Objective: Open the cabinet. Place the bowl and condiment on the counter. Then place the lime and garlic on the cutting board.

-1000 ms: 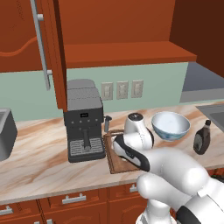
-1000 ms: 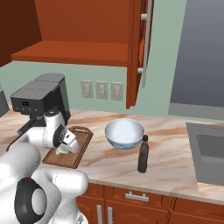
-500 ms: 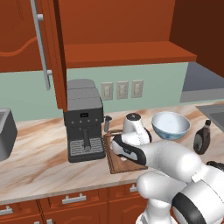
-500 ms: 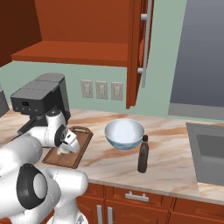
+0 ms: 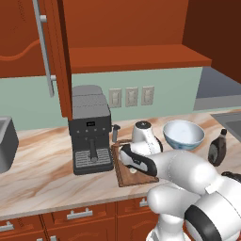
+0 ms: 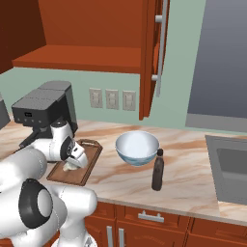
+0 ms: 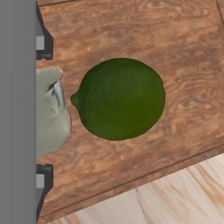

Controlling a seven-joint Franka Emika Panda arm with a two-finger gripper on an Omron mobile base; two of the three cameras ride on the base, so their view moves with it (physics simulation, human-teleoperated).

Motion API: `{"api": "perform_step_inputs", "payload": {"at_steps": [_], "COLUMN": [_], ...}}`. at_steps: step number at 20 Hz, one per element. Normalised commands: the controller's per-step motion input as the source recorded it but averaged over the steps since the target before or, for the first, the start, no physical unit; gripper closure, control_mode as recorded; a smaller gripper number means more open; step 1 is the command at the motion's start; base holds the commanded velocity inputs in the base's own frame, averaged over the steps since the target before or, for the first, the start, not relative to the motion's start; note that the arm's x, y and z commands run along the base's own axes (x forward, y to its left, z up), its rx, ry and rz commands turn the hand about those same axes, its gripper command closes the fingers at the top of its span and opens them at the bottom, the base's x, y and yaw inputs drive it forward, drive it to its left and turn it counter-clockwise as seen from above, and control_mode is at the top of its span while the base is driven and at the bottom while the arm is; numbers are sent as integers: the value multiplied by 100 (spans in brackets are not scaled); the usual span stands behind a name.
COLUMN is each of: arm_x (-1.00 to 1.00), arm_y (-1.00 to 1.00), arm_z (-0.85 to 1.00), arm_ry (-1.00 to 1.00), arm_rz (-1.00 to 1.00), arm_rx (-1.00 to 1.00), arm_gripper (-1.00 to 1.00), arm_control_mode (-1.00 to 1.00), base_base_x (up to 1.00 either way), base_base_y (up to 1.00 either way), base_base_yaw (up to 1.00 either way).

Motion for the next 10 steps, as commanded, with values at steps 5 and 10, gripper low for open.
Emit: {"api": "perform_step_inputs", "payload": {"at_steps": [5,10], "arm_x": [0,0], "arm_y": [0,0], "arm_z": [0,10], "arm_ry": [0,0], "arm_rz": [0,0], "arm_rx": [0,0], "arm_gripper": [-100,-100], "arm_control_mode": [-100,-100], "base_base_x": [0,0], "base_base_y": [0,0], "base_base_yaw": [0,0]}}
